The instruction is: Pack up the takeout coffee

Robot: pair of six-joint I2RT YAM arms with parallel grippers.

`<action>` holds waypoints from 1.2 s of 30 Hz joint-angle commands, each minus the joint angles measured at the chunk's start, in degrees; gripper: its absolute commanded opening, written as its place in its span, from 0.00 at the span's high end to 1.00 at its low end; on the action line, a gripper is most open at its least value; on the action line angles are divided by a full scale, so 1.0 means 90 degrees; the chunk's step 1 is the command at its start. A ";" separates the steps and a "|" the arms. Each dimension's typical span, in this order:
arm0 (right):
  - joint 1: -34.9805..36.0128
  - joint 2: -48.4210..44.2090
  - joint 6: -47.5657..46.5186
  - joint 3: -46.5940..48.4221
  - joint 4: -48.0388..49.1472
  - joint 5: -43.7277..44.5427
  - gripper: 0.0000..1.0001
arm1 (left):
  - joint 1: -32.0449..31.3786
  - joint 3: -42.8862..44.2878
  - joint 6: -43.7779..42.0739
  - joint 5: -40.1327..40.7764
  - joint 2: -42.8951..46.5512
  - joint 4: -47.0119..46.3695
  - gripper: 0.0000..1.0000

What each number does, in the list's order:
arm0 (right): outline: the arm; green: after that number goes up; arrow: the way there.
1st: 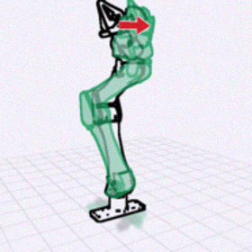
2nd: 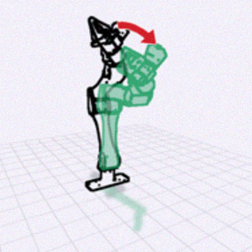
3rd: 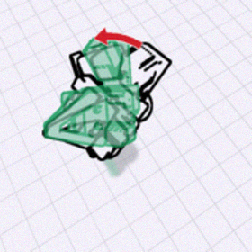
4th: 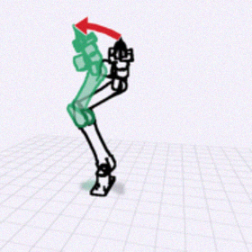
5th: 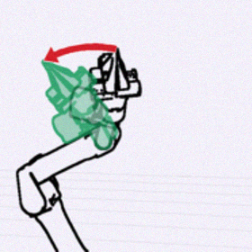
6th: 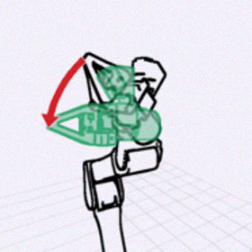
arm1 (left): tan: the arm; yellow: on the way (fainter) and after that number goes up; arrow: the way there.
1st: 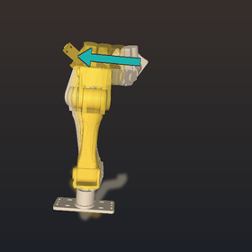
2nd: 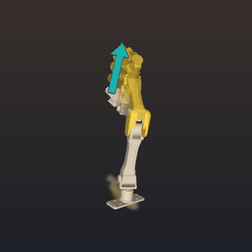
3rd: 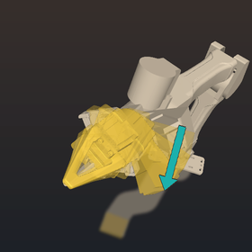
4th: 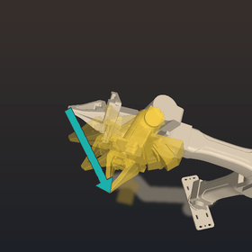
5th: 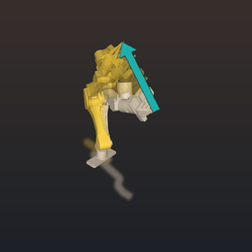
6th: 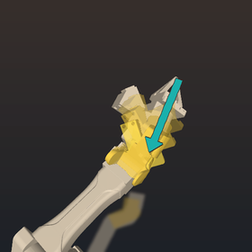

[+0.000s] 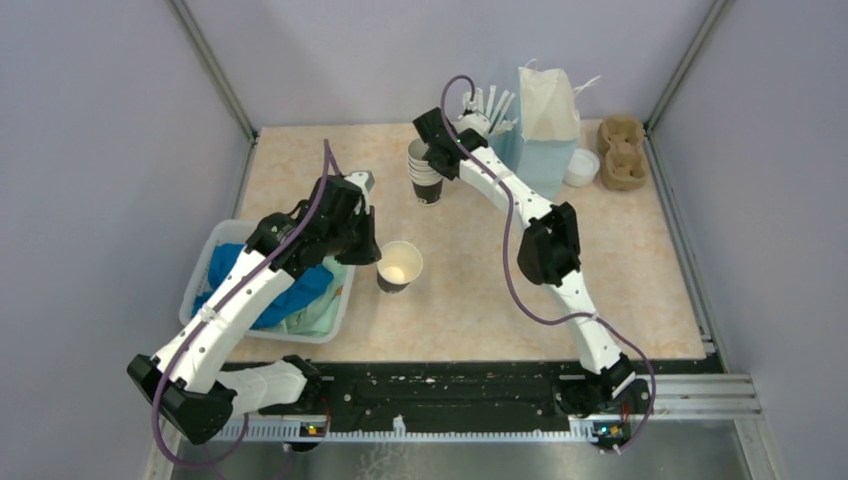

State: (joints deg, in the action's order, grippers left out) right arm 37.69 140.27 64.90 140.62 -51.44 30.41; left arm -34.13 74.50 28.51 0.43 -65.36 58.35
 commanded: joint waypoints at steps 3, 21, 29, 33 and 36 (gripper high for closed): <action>-0.0091 0.0280 -0.0826 0.0503 0.0244 0.0479 0.58 | 0.0021 -0.0084 -0.0406 0.0002 0.0061 -0.0311 1.00; -0.0120 -0.1743 -0.2843 -0.0029 -0.0165 -0.0727 0.06 | 0.0007 -0.1007 -0.0350 -0.1856 -0.0917 -0.2246 1.00; -0.0288 -0.4369 -0.4049 -0.1888 -0.0840 -0.1579 0.06 | -0.0341 -0.1498 0.0256 -0.2177 -0.1261 -0.3352 1.00; -0.0744 -0.6445 -0.4502 -0.4041 -0.0392 -0.2109 0.05 | -0.0772 -0.1616 0.0379 -0.1875 -0.1508 -0.3838 1.00; -0.1962 -0.7675 -0.4530 -0.5367 -0.0184 -0.2739 0.06 | -0.1039 -0.1652 0.0392 -0.1570 -0.1686 -0.4148 1.00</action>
State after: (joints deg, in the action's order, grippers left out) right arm 31.35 83.09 27.90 104.05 -54.30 13.02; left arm -40.88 60.53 30.74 -16.56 -79.02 28.77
